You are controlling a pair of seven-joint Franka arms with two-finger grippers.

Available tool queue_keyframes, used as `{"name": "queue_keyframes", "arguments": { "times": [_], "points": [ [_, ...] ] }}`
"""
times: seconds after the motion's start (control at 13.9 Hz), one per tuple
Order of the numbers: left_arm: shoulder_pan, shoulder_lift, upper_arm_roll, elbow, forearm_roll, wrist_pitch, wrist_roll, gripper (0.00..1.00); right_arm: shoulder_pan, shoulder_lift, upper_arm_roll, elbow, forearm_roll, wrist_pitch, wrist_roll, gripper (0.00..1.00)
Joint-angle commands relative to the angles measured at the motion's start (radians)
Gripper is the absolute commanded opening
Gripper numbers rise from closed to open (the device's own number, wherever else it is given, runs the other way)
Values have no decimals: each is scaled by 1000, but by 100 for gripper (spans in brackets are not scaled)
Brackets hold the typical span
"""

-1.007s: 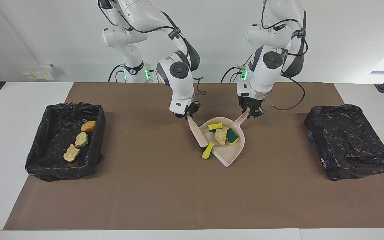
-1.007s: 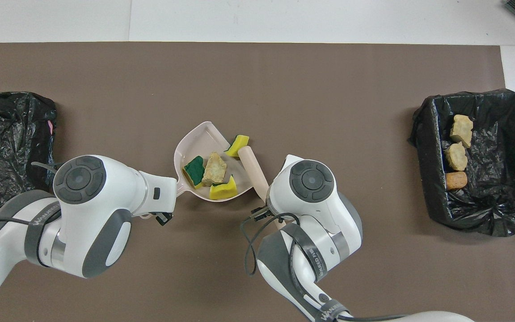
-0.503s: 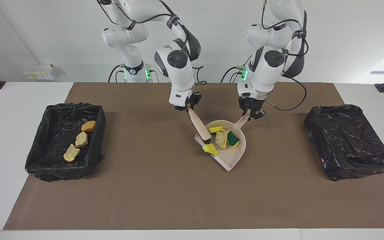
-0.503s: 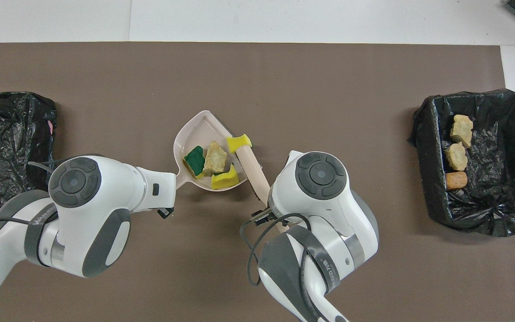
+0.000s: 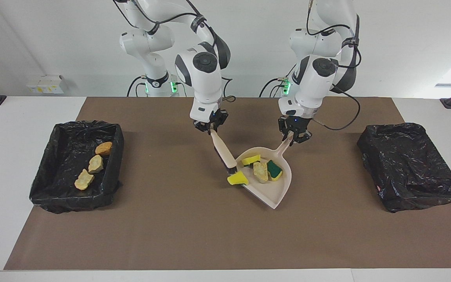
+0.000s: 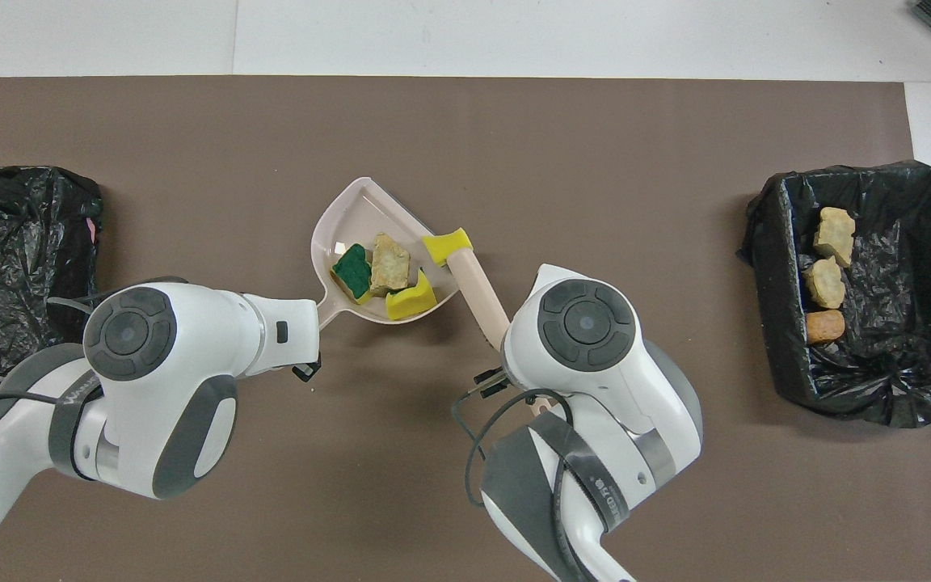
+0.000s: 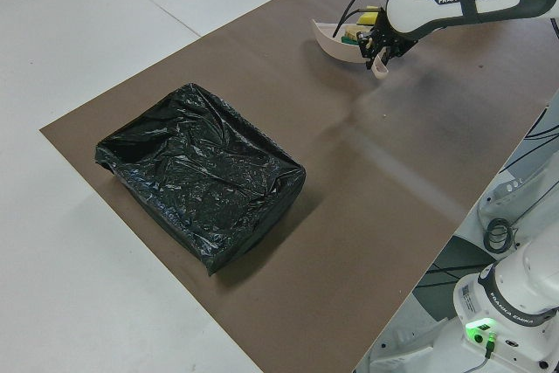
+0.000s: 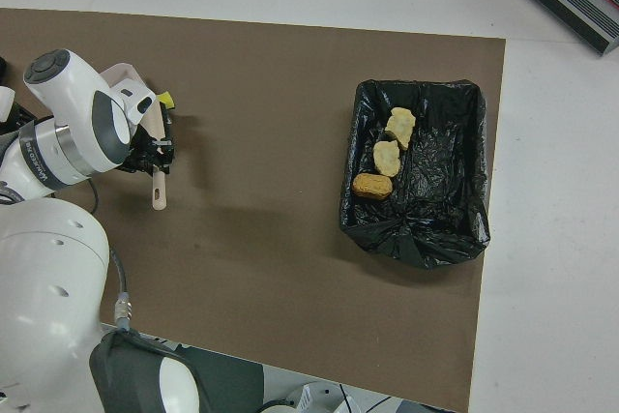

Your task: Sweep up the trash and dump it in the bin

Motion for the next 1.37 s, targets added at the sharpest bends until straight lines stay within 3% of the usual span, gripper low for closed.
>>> {"name": "queue_keyframes", "arguments": {
  "times": [0.0,0.22,0.58,0.79,1.15,1.29],
  "points": [
    [4,-12,-3,-21,-33,39,-6,0,0,-3,15,3,-9,-9,8,0],
    [4,-13,-3,-21,-33,19,-5,0,2,-9,26,10,-17,-61,6,0],
    [4,-26,-1,-22,-32,-93,29,0,-24,11,15,37,-46,-48,11,0],
    [4,-30,-1,-24,-29,-139,53,0,-80,44,20,36,-49,-14,3,0],
    [4,-43,-1,-44,-27,-141,57,0,-54,144,24,75,-92,57,2,0],
    [4,-43,-1,-44,-27,-141,57,0,-21,147,24,73,-85,52,-1,0]
  ]
}}
